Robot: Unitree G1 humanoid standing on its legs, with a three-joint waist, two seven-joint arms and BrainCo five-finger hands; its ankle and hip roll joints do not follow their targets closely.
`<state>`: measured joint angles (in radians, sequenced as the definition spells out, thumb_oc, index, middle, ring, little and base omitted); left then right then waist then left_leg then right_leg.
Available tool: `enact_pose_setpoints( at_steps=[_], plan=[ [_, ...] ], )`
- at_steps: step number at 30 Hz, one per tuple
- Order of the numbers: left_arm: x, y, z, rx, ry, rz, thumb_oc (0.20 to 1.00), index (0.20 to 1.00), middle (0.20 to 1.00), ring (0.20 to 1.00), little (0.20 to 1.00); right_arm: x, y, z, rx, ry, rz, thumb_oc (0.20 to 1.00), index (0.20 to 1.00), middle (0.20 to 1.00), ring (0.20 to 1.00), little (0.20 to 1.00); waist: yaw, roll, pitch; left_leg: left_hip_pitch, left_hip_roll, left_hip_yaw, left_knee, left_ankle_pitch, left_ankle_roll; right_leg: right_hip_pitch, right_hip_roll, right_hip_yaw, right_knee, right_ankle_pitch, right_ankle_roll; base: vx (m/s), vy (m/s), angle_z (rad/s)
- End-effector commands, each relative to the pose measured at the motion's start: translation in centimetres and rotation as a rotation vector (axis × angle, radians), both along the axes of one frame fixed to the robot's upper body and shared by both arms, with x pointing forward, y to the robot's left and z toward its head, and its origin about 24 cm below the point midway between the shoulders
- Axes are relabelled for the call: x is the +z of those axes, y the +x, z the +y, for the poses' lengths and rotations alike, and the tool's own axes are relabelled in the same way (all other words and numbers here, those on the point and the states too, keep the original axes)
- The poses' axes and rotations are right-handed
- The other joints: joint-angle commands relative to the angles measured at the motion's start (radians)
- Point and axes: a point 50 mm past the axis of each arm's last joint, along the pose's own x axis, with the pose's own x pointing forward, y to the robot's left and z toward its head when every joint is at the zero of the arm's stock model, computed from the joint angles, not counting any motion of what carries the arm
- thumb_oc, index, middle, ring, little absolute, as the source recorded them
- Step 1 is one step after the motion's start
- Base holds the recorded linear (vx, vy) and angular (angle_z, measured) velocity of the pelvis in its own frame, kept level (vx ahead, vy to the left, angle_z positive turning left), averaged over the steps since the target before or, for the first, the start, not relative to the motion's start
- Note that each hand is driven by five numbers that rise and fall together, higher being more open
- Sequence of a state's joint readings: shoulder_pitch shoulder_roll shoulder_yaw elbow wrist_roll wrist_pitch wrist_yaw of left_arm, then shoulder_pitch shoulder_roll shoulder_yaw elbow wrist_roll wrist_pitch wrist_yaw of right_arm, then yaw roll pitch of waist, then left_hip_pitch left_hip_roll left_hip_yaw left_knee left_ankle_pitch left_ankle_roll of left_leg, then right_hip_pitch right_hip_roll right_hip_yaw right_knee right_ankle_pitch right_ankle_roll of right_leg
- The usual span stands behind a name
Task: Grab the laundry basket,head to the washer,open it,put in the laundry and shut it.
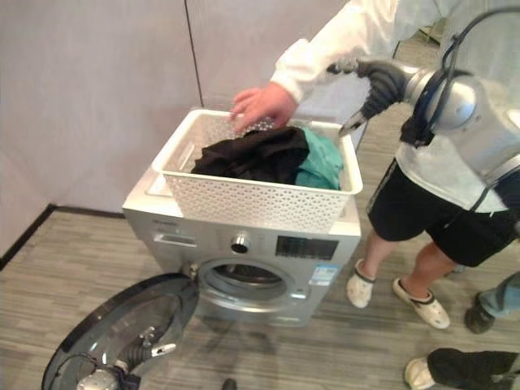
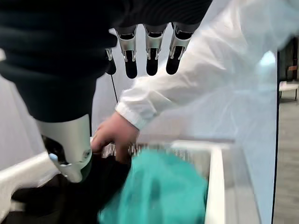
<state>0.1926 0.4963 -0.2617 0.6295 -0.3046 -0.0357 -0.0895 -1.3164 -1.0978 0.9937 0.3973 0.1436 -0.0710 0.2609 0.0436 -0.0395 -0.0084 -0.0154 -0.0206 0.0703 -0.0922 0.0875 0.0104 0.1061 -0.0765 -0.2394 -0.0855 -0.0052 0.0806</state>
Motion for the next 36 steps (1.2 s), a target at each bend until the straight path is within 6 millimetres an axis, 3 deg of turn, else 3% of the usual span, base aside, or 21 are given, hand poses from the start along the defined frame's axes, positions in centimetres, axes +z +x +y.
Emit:
enact_pose_setpoints(
  at_steps=[1, 7, 18, 28, 30, 33, 36],
  plan=[
    [1.2, 1.8, 0.6, -0.047, 0.046, -0.07, 1.0, 1.0, 1.0, 1.0, 1.0, 3.9, -0.1, -0.6, -0.054, -0.039, -0.171, 1.0, 1.0, 1.0, 1.0, 1.0, 0.073, -0.048, -0.005, 0.071, 0.008, 0.016, 0.011, -0.1, -0.032, -0.013, -0.082, -0.001, 0.04, 0.051, 0.099, 0.0, 0.0, 0.0],
    [1.8, 2.7, 0.7, -0.044, 0.059, -0.1, 1.0, 1.0, 1.0, 1.0, 1.0, 3.6, 0.5, 1.9, 0.001, -0.059, -0.208, 1.0, 1.0, 1.0, 1.0, 1.0, 0.088, -0.055, 0.005, 0.058, 0.004, 0.008, 0.015, -0.097, -0.029, -0.02, -0.082, -0.004, 0.039, 0.054, 0.098, -0.01, 0.005, 0.01],
    [1.9, 2.8, 0.7, -0.032, 0.068, -0.11, 1.0, 1.0, 1.0, 1.0, 1.0, 2.6, 1.3, 3.1, 0.008, -0.005, -0.213, 1.0, 1.0, 1.0, 1.0, 1.0, 0.107, -0.066, 0.019, 0.048, -0.002, -0.002, 0.02, -0.101, -0.022, -0.022, -0.083, -0.005, 0.039, 0.06, 0.098, 0.0, 0.004, 0.03],
    [2.1, 3.0, 0.2, 0.01, 0.05, -0.151, 1.0, 1.0, 1.0, 1.0, 1.0, 1.9, 0.2, 0.4, -0.033, 0.184, -0.319, 1.0, 1.0, 1.0, 1.0, 1.0, 0.12, -0.073, 0.024, 0.031, -0.009, -0.006, 0.036, -0.116, -0.009, -0.029, -0.09, -0.001, 0.044, 0.078, 0.105, 0.01, 0.007, 0.0],
    [2.2, 3.0, 0.2, 0.009, 0.05, -0.153, 1.0, 1.0, 1.0, 1.0, 1.0, 1.3, -0.1, 0.0, -0.038, 0.208, -0.317, 1.0, 1.0, 1.0, 1.0, 1.0, 0.124, -0.078, 0.024, 0.032, -0.01, -0.008, 0.038, -0.118, -0.007, -0.028, -0.09, -0.001, 0.045, 0.078, 0.106, 0.0, 0.0, 0.0],
    [1.8, 2.2, -0.1, 0.025, 0.036, -0.141, 1.0, 1.0, 1.0, 1.0, 1.0, -1.4, -1.4, -1.7, -0.047, 0.335, -0.308, 1.0, 1.0, 1.0, 1.0, 1.0, 0.128, -0.079, 0.027, 0.028, -0.012, -0.009, 0.044, -0.125, -0.001, -0.032, -0.092, -0.003, 0.052, 0.082, 0.109, 0.01, 0.036, 0.0],
    [1.6, 1.8, -0.1, 0.029, 0.037, -0.127, 1.0, 1.0, 1.0, 1.0, 1.0, -2.3, -2.1, -2.3, -0.048, 0.374, -0.308, 1.0, 1.0, 1.0, 1.0, 1.0, 0.128, -0.082, 0.028, 0.029, -0.012, -0.009, 0.043, -0.126, 0.001, -0.033, -0.093, -0.001, 0.054, 0.084, 0.11, 0.01, 0.014, 0.03]
  ],
)
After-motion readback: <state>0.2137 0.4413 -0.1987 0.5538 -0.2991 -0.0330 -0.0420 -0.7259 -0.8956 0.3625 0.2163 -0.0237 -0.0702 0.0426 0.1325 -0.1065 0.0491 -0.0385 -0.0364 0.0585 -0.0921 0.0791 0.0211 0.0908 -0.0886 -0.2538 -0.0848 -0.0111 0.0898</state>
